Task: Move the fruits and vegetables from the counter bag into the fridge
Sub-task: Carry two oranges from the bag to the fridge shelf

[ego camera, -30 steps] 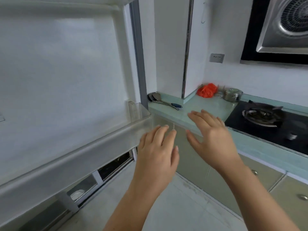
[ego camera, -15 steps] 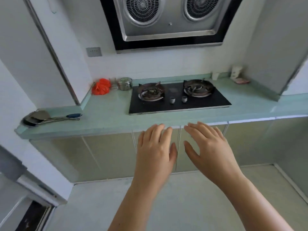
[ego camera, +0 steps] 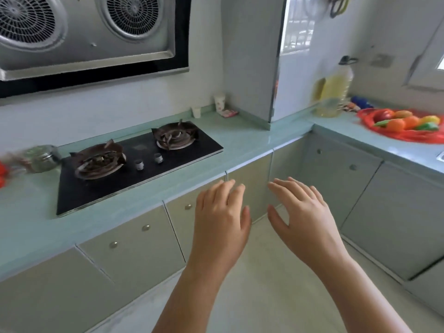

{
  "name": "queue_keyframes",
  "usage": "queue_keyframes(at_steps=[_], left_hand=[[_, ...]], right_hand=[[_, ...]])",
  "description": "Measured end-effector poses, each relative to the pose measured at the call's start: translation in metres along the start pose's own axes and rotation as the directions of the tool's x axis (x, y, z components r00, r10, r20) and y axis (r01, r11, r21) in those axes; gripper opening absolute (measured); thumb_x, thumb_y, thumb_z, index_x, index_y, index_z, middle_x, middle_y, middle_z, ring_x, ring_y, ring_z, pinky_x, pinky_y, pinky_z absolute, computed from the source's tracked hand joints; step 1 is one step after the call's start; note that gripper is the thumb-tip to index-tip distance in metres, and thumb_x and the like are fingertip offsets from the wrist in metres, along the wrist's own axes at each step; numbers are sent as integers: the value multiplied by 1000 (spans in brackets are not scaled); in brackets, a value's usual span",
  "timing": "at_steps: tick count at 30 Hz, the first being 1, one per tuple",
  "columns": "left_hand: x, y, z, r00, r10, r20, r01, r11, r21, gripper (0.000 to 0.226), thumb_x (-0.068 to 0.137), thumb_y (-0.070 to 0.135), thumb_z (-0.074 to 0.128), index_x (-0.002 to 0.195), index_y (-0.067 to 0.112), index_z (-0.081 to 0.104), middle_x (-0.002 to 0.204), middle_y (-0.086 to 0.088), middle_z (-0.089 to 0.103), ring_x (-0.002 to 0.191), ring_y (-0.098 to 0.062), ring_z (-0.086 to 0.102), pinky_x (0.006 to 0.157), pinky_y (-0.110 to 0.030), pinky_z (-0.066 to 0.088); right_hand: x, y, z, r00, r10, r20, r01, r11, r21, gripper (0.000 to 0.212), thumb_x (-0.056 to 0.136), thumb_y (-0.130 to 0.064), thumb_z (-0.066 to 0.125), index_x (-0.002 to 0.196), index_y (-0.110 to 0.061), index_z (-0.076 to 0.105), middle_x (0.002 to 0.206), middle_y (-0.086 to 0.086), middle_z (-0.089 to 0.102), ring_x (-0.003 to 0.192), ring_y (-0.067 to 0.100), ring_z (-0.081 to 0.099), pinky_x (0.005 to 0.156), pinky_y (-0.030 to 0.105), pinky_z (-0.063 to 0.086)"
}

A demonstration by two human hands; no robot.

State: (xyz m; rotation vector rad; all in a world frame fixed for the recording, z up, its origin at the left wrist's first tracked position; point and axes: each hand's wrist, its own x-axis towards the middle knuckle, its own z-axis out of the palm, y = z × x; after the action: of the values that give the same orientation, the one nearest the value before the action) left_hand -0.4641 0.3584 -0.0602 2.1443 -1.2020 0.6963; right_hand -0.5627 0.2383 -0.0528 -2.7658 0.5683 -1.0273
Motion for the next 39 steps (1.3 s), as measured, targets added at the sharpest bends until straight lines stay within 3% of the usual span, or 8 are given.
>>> queue_keyframes(at_steps=[7,10,17,22,27,36,39], left_hand=[[78,80,85,990,134,42,-130,986,-100,37,82,25,44,109,7,61,111,-12,64,104,-29,58,90,-43,40],[110,112,123,982,178,70,-167,976,-137,39,82,26,43,109,7,62,110,-12,64,104,-29,59,89,-44,47],[159,175,208,957,268,108,-236,941,-244,40,80,28,42,108,8,63,110,-10,65,105,-28,60,90,-46,47],[193,187,267,941,313,126,-260,911,-321,40,80,28,43,108,7,63,109,-11,65,105,-29,60,89,-50,47],[240,190,340,922,358,147,-272,870,-411,41,79,28,44,108,7,64,108,-11,66,102,-30,61,87,-52,48],[374,168,453,886,444,132,-320,793,-518,42,79,30,43,108,8,64,108,-9,66,102,-28,61,90,-49,47],[403,171,489,876,460,148,-316,777,-544,42,80,31,42,109,8,64,110,-8,65,103,-27,60,91,-48,46]], right_hand=[[27,119,-26,985,153,-74,-157,987,-48,42,79,-34,46,110,-12,63,114,5,65,114,31,55,92,55,43],[39,170,-35,974,195,-113,-204,976,-74,38,76,-29,54,110,-14,62,114,5,65,115,30,55,93,55,41],[57,269,-41,948,274,-165,-298,943,-149,36,77,-28,56,110,-14,62,114,4,65,113,30,56,93,53,41],[71,324,-30,923,341,-179,-374,903,-209,36,77,-29,54,109,-14,63,113,4,66,113,29,56,92,54,40],[109,380,-9,894,397,-209,-442,857,-265,43,79,-37,40,108,-15,63,113,3,66,112,29,57,91,54,41],[227,466,36,841,453,-297,-535,777,-332,45,79,-35,39,107,-11,65,110,6,67,109,30,59,89,52,43],[248,496,50,817,485,-311,-572,750,-333,40,79,-32,47,107,-10,65,110,7,67,109,31,59,89,54,43]])
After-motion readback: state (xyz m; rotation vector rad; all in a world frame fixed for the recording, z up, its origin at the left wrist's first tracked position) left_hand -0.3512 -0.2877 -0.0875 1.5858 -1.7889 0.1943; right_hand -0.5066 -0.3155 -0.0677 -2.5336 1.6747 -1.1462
